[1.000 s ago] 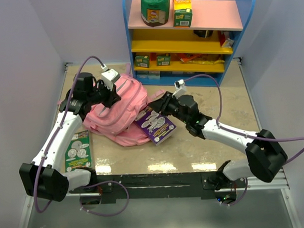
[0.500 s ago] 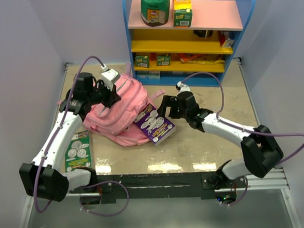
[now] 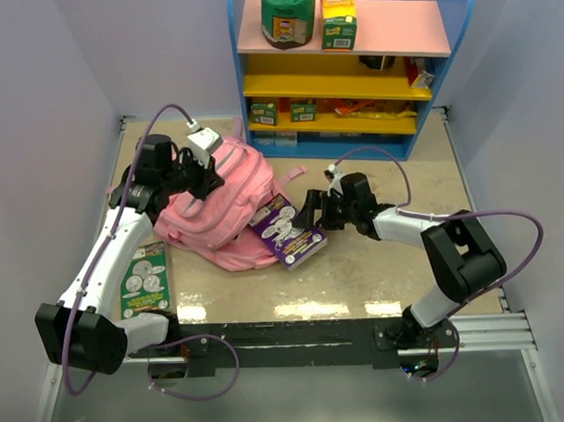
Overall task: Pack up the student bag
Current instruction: Place the book in the student bag.
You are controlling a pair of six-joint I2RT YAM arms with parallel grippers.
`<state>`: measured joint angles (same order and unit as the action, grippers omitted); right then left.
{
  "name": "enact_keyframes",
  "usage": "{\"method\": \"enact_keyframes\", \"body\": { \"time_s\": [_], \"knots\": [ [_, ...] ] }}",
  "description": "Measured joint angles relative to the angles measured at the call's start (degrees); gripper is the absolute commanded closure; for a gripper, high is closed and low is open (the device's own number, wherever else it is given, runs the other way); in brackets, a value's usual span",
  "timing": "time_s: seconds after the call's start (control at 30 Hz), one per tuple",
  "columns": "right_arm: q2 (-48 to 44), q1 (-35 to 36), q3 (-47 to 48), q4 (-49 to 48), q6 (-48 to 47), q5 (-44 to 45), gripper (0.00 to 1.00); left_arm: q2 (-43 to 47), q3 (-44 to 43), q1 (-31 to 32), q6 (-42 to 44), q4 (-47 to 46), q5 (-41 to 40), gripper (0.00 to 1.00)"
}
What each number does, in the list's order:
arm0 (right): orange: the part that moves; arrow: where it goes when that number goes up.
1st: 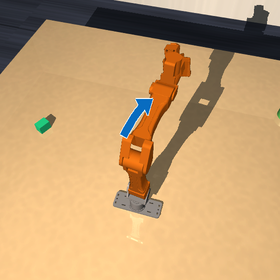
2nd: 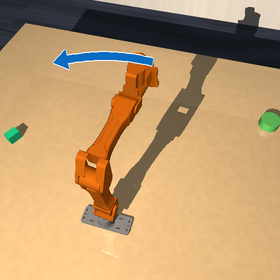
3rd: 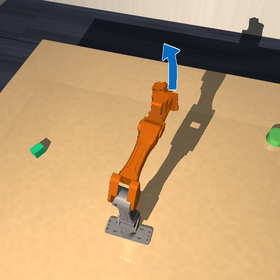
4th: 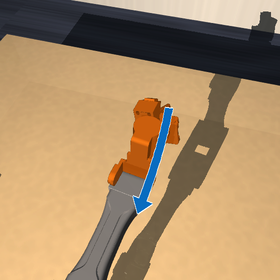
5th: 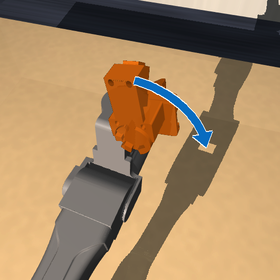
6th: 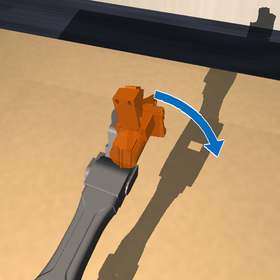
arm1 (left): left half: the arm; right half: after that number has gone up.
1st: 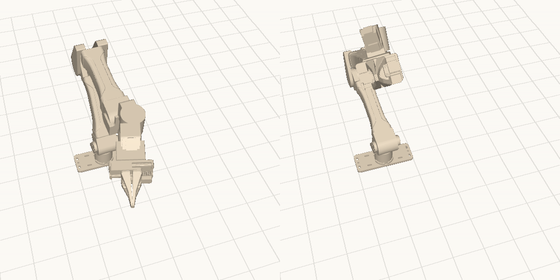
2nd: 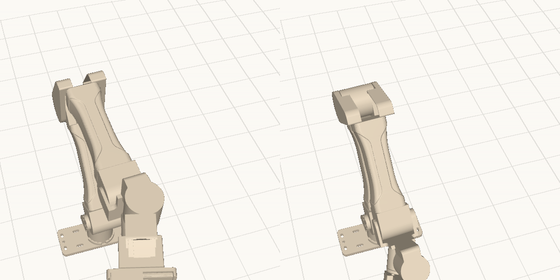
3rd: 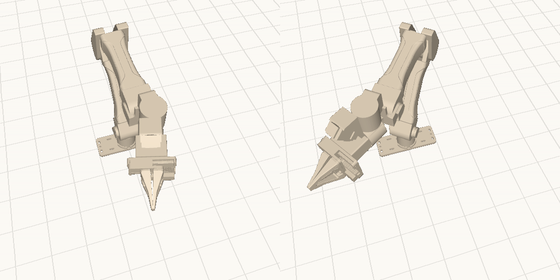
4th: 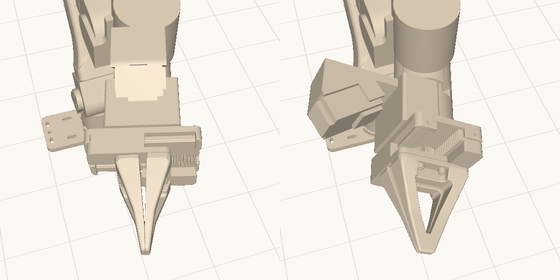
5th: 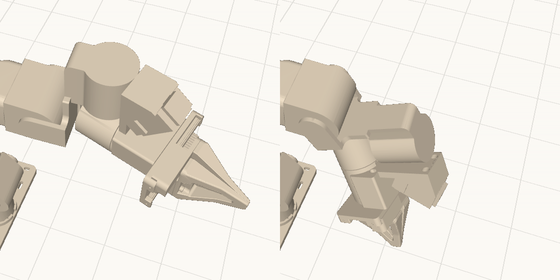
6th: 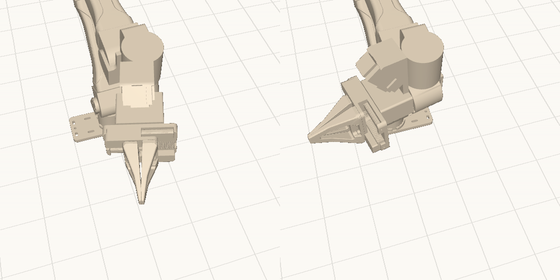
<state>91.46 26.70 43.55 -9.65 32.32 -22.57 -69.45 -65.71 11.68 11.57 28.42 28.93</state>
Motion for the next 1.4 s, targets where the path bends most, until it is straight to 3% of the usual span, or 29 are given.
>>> {"method": "enact_keyframes", "body": {
  "time_s": [0.07,0.27,0.3,0.37,0.4,0.5,0.9,1.1,1.2,1.4],
  "knots": [
    [0.0,-0.7,-1.4,-2.0,0.8,-3.1,0.04,0.0,0.1,0.0,0.0,0.0,0.0,1.0],
    [2.8,-2.0,-2.1,-8.2,4.3,-11.6,0.39,1.0,1.5,0.0,0.2,-0.6,0.0,1.0],
    [3.7,-2.0,-2.4,-9.7,5.1,-13.0,0.55,1.0,1.6,0.0,0.2,-0.7,0.0,1.0],
    [5.5,-2.4,-4.0,-14.3,8.0,-16.4,0.71,1.1,1.6,0.0,0.2,-0.7,0.0,1.0],
    [6.3,-2.7,-5.2,-17.2,10.0,-18.2,0.86,1.2,1.7,0.0,0.2,-0.7,0.0,1.0],
    [7.0,-3.7,-7.0,-21.8,13.9,-22.6,1.0,1.6,1.9,0.0,0.5,-0.5,0.0,1.0],
    [1.0,-3.9,-6.5,-25.7,19.7,-27.3,1.0,1.7,1.9,0.0,0.7,-0.5,-0.4,1.0],
    [4.7,-3.7,-6.5,-35.4,27.7,-27.1,1.0,1.7,1.9,0.0,0.5,-0.5,-0.4,1.0],
    [7.6,-1.9,-6.4,-39.3,31.8,-22.1,1.0,1.7,1.9,0.0,0.4,-0.5,-0.4,1.0],
    [9.4,7.7,-1.6,-37.9,36.0,-5.8,1.0,1.7,1.9,0.0,-0.1,-0.7,-0.3,1.0]
  ]
}}
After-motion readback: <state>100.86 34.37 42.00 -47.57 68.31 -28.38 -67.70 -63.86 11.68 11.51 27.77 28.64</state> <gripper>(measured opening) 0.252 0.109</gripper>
